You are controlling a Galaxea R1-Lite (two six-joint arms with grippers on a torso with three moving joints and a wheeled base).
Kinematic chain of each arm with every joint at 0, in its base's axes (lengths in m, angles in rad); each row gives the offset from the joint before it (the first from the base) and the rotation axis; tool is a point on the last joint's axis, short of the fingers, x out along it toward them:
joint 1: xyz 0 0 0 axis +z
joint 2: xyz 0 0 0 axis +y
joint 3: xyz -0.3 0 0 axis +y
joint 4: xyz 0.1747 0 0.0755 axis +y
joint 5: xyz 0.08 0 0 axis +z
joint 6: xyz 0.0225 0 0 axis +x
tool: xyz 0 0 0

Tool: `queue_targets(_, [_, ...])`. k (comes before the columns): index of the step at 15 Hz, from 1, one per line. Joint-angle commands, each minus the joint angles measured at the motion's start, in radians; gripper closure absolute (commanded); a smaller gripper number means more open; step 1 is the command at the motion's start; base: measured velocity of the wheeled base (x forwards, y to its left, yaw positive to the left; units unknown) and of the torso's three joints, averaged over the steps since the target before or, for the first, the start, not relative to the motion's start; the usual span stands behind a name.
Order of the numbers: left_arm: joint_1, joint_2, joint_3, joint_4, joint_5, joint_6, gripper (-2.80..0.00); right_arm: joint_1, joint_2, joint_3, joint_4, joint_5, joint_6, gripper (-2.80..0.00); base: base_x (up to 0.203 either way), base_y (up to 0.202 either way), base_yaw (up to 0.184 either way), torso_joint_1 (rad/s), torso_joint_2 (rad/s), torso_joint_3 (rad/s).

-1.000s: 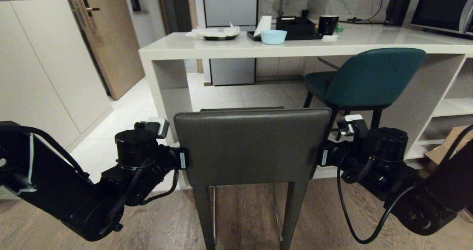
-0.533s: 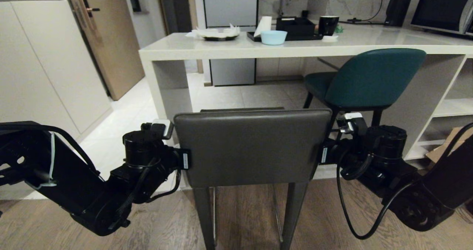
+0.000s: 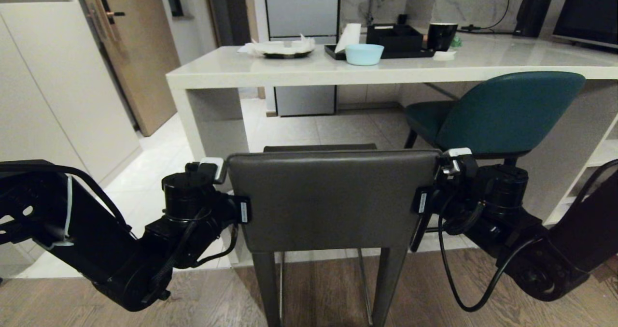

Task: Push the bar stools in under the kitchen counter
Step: Push the gray chair back under the dining table

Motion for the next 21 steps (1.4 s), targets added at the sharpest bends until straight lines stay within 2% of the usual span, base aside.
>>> queue_targets(1, [0.0,-0.005,0.004,-0.006,0.002,-0.001,0.0,0.001,0.003,0.001,-0.005,-0.001,0.0,0.0,0.192,0.0,0.002,0.002,0.0,0.002])
queue_targets(21, [0.0,0.0,0.03,-0.054,0.017,-0.001,0.0,0.011,0.003,0.009,-0.01,-0.004,0.001,0.0,0.185,0.0,0.001,0.002,0.0,0.002])
